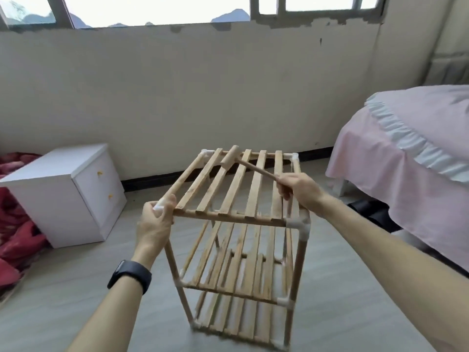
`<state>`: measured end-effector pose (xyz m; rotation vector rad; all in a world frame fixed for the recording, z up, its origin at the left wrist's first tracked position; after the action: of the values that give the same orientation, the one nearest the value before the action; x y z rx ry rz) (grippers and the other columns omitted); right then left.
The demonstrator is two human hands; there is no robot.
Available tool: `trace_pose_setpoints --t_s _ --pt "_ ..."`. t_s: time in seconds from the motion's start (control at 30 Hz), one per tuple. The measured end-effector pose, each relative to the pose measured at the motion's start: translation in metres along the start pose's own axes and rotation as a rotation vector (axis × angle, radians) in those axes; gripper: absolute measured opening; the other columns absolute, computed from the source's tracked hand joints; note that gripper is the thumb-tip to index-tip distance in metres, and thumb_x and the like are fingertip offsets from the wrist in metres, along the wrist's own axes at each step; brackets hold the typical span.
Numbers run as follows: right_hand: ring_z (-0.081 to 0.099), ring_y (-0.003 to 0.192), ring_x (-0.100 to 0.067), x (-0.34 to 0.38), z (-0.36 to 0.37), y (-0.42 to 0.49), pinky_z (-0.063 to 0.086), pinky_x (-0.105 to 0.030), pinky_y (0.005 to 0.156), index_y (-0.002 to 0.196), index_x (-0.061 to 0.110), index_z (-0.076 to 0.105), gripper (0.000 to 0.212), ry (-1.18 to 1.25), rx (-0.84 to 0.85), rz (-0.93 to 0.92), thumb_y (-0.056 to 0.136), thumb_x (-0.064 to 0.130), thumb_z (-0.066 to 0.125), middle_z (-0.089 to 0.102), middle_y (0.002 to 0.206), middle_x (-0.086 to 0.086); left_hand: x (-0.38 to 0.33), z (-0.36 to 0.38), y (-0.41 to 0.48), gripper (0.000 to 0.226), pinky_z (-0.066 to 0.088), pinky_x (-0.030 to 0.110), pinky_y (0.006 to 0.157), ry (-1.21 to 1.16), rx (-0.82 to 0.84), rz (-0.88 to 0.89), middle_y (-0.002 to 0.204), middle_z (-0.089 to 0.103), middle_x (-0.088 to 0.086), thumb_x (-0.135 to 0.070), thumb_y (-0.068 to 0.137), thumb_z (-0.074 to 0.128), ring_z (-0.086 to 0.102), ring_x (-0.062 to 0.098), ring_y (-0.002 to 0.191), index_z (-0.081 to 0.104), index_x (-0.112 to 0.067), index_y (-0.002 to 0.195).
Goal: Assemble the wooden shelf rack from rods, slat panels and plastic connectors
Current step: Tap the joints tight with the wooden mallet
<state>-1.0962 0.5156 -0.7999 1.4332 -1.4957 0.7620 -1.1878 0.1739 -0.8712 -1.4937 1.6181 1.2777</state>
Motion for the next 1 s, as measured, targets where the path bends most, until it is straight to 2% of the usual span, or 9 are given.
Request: trace_pose_setpoints --t_s 0.1,0.17,0.27,0.47,0.6,0.67,0.77,0.87,1.0 --pt "0.057 0.096 -0.024 0.016 -0.007 0.011 0.045 -0.049 0.097 0.076 0.016 0.058 0.050 -0.286 -0.126 0.143 0.109 0.039 0.028 0.058 0.105 -0.004 -0.002 -0.005 -0.032 0.060 0.045 0.017 0.046 0.002 -0.004 0.044 0.083 0.066 0.008 -0.079 0.087 0.042 0.060 0.013 0.065 0.049 -0.024 0.112" --pt "0.056 0.106 -0.024 0.026 0.012 -0.002 0.040 -0.049 0.099 0.096 0.023 0.062 0.047 -0.428 -0.239 0.088 0.108 0.045 0.023 0.056 0.118 0.003 0.001 -0.006 -0.054 0.054 0.048 0.018 0.043 -0.001 0.028 0.087 0.083 0.064 0.014 -0.082 0.083 0.042 0.055 0.014 0.062 0.050 -0.036 0.110" --pt "0.053 0.089 -0.013 0.036 0.077 -0.042 0.034 -0.041 0.085 0.086 0.034 0.050 0.041 -0.462 -0.300 -0.120 0.105 0.051 0.018 0.054 0.089 0.017 0.004 -0.007 -0.083 0.019 0.051 0.023 0.047 -0.010 0.060 0.100 0.088 0.063 0.021 -0.074 0.085 0.046 0.054 0.020 0.066 0.049 -0.059 0.095" --pt "0.047 0.057 -0.015 0.041 0.084 -0.043 0.042 -0.037 0.060 0.083 0.016 0.055 0.038 -0.481 -0.555 -0.424 0.110 0.034 0.034 0.050 0.068 0.005 -0.002 -0.010 -0.105 0.030 0.048 0.024 0.045 0.030 0.043 0.122 0.073 0.056 0.001 -0.066 0.093 0.043 0.049 0.004 0.050 0.049 -0.036 0.099" --pt "0.056 0.070 -0.022 0.035 0.056 -0.006 0.045 -0.033 0.064 0.084 0.018 0.054 0.036 -0.344 -0.363 -0.323 0.110 0.036 0.037 0.056 0.075 -0.001 -0.006 0.005 -0.112 0.021 0.060 0.040 0.063 0.128 0.119 0.173 0.091 0.067 -0.005 -0.049 0.106 0.037 0.067 0.011 0.073 0.052 -0.034 0.104" --pt "0.055 0.059 -0.009 0.045 0.045 -0.015 0.038 -0.016 0.051 0.082 0.028 0.052 0.031 -0.294 -0.326 -0.386 0.109 0.037 0.039 0.057 0.069 0.003 -0.006 0.008 -0.113 0.023 0.060 0.039 0.066 0.122 0.142 0.175 0.094 0.069 -0.009 -0.051 0.104 0.040 0.070 0.012 0.079 0.054 -0.033 0.107" --pt "0.047 0.042 -0.005 0.054 0.057 -0.051 0.033 -0.013 0.038 0.087 0.025 0.058 0.028 -0.229 -0.144 -0.447 0.107 0.040 0.043 0.056 0.056 0.009 -0.002 0.008 -0.113 0.040 0.061 0.041 0.071 0.112 0.135 0.150 0.091 0.071 -0.014 -0.059 0.096 0.042 0.071 0.010 0.081 0.060 -0.025 0.110" --pt "0.044 0.037 -0.002 0.040 0.087 -0.084 0.030 -0.012 0.036 0.085 0.020 0.063 0.028 -0.247 0.095 -0.361 0.105 0.034 0.049 0.057 0.052 0.013 0.003 0.010 -0.113 0.032 0.060 0.043 0.075 0.137 0.126 0.144 0.089 0.070 -0.017 -0.048 0.101 0.047 0.071 0.011 0.081 0.061 -0.021 0.108" --pt "0.045 0.036 -0.005 0.041 0.089 -0.109 0.030 -0.014 0.036 0.083 0.021 0.063 0.028 -0.314 0.083 -0.393 0.105 0.032 0.050 0.060 0.055 0.013 0.003 0.007 -0.117 0.031 0.060 0.044 0.073 0.136 0.110 0.148 0.087 0.070 -0.015 -0.048 0.101 0.047 0.070 0.011 0.080 0.062 -0.022 0.109"
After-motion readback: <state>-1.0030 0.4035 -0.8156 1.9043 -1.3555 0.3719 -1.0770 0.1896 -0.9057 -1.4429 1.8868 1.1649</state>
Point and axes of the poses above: each hand's wrist, its own y-axis towards the middle knuckle, its own z-axis out of the palm, x = y × z, the point moved 8 cm from there along y, towards the middle knuckle
